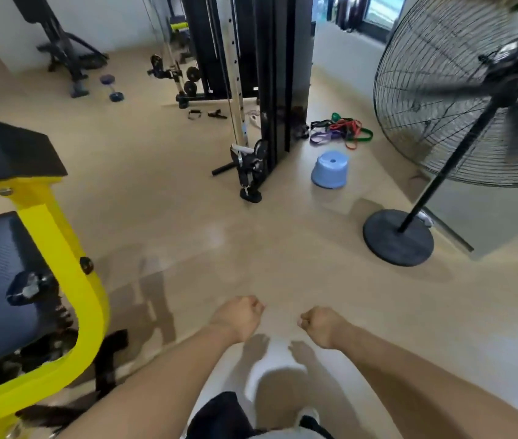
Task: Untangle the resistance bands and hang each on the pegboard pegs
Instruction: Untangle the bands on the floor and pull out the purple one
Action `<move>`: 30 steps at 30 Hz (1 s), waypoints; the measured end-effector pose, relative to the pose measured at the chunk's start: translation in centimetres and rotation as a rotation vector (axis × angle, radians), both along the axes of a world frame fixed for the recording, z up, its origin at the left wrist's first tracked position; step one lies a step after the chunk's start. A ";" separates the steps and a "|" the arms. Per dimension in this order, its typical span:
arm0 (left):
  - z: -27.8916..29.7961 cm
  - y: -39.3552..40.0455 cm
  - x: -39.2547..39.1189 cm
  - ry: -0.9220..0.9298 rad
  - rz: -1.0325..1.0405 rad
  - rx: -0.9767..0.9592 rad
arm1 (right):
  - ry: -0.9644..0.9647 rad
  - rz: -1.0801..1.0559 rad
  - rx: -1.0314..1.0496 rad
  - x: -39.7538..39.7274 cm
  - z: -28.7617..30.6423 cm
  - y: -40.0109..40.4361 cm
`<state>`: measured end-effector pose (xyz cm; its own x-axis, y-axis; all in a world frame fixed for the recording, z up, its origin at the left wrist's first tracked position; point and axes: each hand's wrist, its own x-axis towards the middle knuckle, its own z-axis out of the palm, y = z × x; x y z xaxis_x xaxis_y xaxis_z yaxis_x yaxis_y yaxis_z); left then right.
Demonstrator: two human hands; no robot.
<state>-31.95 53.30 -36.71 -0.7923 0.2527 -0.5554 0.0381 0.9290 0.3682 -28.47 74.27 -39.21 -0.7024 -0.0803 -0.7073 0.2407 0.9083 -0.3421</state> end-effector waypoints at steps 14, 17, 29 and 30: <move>-4.6 4.5 -23.9 0.009 -0.089 0.024 | 0.067 -0.013 0.063 -21.8 -3.5 4.4; -4.6 4.8 -30.7 -0.003 -0.137 0.041 | 0.089 -0.017 0.089 -28.2 -2.8 5.0; -2.9 12.9 -54.2 -0.064 -0.319 -0.003 | 0.070 -0.281 0.004 -48.3 -3.6 11.1; -2.9 13.9 -55.9 -0.069 -0.353 -0.024 | 0.087 -0.273 0.001 -50.0 -3.7 12.0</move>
